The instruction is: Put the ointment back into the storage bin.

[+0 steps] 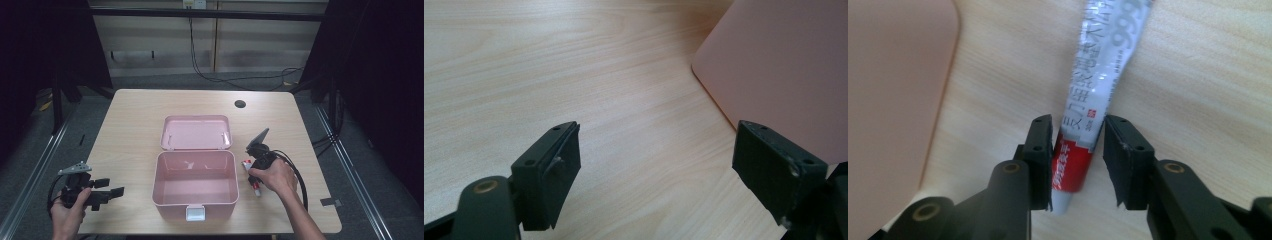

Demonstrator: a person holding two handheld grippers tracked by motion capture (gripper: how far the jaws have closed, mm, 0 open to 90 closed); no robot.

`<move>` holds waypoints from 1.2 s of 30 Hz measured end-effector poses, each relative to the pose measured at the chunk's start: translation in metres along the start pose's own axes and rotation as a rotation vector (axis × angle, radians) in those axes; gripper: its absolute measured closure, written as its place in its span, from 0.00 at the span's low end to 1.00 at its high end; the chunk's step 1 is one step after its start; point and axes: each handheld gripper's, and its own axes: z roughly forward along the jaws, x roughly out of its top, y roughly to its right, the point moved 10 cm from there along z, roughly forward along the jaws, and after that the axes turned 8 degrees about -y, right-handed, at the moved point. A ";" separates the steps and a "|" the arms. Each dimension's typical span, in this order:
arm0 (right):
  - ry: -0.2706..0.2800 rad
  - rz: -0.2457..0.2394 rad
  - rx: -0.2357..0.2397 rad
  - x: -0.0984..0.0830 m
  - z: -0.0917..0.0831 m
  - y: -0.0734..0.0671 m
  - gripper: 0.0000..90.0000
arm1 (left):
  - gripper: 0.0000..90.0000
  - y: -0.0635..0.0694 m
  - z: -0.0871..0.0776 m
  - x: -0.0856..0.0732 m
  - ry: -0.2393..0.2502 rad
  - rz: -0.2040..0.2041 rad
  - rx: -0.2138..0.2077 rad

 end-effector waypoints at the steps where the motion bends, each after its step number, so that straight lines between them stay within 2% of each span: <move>1: -0.003 -0.001 -0.003 0.001 0.001 0.000 0.74 | 0.21 0.000 0.000 0.000 0.000 0.000 -0.001; 8: -0.005 -0.008 -0.009 0.004 0.005 0.000 0.77 | 0.21 0.000 0.000 0.000 -0.001 0.001 -0.001; 11: -0.022 -0.032 -0.022 0.005 0.008 0.000 0.77 | 0.21 0.000 0.000 0.000 -0.002 0.003 0.001; 19: -0.011 -0.084 -0.033 0.006 0.008 0.001 0.79 | 0.21 -0.001 0.000 -0.001 -0.003 0.002 0.004; 23: -0.014 -0.095 -0.041 0.004 0.008 0.001 0.79 | 0.21 0.000 0.000 -0.001 -0.003 0.002 0.003; 30: -0.021 -0.108 -0.028 -0.002 0.006 0.002 0.80 | 0.21 -0.001 0.000 -0.001 -0.005 0.002 0.003; 32: -0.016 -0.123 -0.015 -0.003 0.004 0.003 0.80 | 0.21 -0.001 0.000 -0.001 -0.004 0.001 0.007; 36: -0.027 -0.157 -0.028 -0.007 -0.002 0.004 0.80 | 0.21 -0.001 0.000 -0.001 -0.005 0.000 0.006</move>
